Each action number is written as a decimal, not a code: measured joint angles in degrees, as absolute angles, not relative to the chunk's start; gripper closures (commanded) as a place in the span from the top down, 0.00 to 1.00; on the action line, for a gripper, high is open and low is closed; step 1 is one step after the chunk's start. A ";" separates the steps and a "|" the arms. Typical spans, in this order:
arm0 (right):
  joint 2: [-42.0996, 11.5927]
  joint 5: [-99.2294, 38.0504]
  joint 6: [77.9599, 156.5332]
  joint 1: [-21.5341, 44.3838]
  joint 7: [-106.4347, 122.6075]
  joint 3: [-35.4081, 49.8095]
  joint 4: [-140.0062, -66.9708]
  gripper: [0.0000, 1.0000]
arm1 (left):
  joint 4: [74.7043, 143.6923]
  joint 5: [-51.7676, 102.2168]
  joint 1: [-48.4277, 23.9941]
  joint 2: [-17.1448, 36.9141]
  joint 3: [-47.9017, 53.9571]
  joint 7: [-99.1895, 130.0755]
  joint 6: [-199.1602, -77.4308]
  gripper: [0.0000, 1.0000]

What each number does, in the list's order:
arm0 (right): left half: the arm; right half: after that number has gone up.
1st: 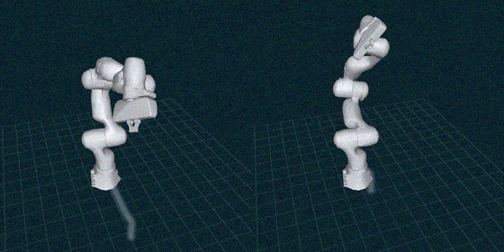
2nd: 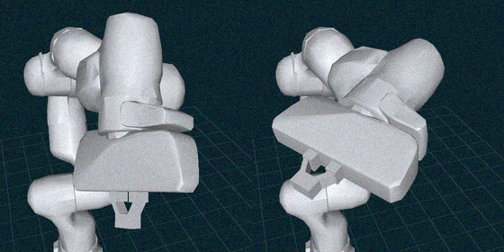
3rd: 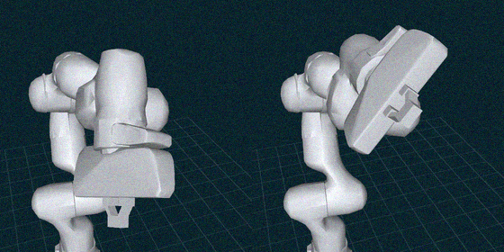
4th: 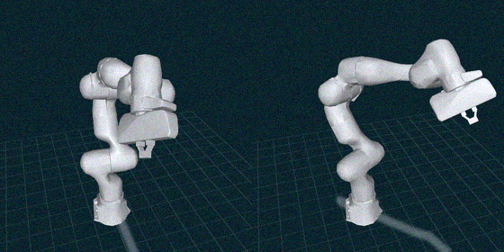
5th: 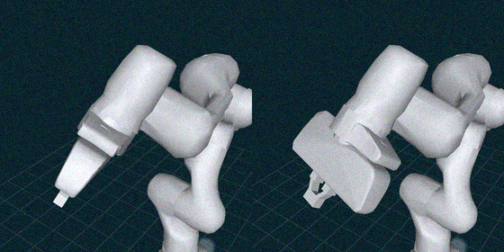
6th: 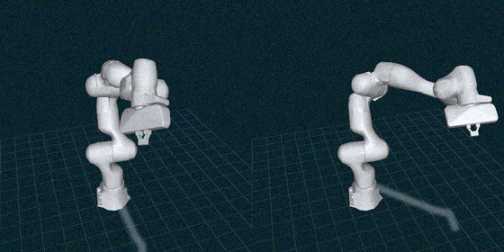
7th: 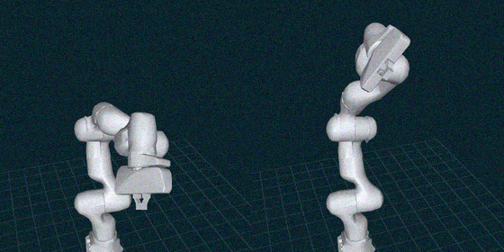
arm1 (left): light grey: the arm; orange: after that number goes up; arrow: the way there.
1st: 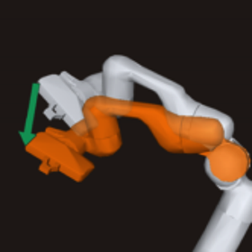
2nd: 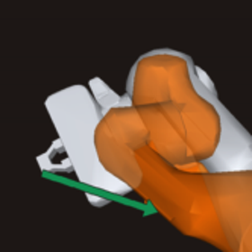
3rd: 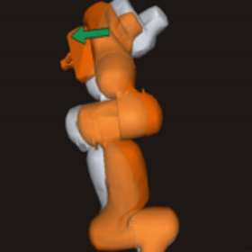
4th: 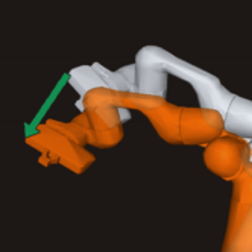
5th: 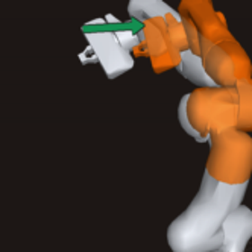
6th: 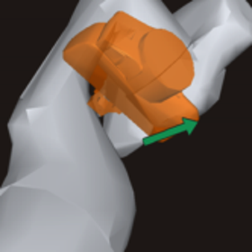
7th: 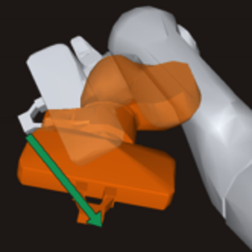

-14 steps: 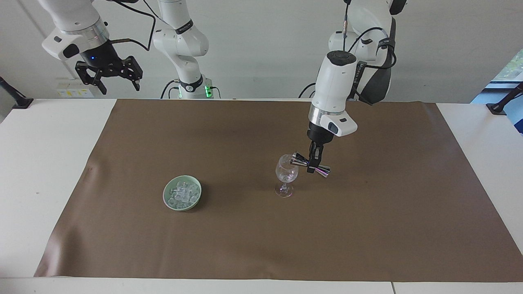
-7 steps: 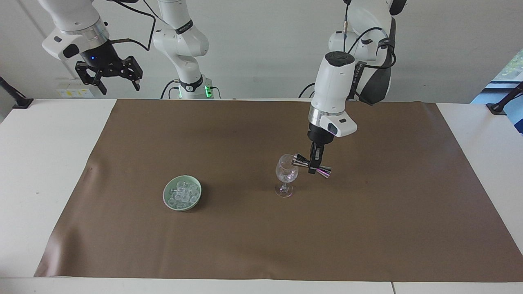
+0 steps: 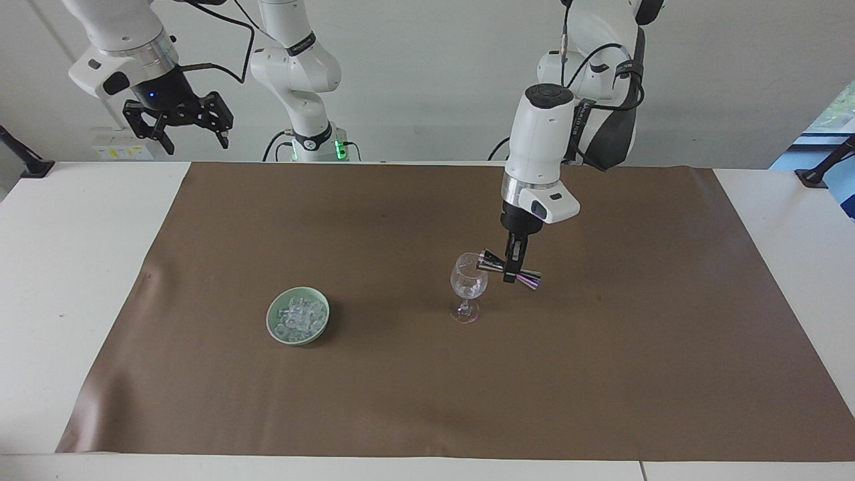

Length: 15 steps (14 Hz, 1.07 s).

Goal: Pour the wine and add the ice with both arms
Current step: 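Hold the metal cup tilted over the glass to pour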

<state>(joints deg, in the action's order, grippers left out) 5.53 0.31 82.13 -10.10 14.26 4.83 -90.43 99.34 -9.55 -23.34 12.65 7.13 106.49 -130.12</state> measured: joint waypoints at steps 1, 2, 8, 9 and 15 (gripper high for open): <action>5.53 0.31 82.13 -10.10 14.26 4.83 -90.43 1.00 | 99.33 -9.66 -23.47 12.64 7.11 106.63 -130.00 0.00; 5.53 0.31 82.13 -10.10 14.26 4.83 -90.43 1.00 | 99.33 -9.80 -23.59 12.65 7.09 106.70 -129.86 0.00; 5.53 0.31 82.13 -10.10 14.26 4.83 -90.43 1.00 | 98.94 -10.59 -23.75 12.66 7.09 106.79 -129.43 0.00; 5.53 0.31 82.13 -10.10 14.26 4.83 -90.43 1.00 | 98.86 -10.66 -23.75 12.71 7.09 106.79 -129.38 0.00; 5.53 0.31 82.13 -10.10 14.26 4.83 -90.43 1.00 | 98.15 -12.18 -23.76 13.06 7.10 106.85 -128.67 0.00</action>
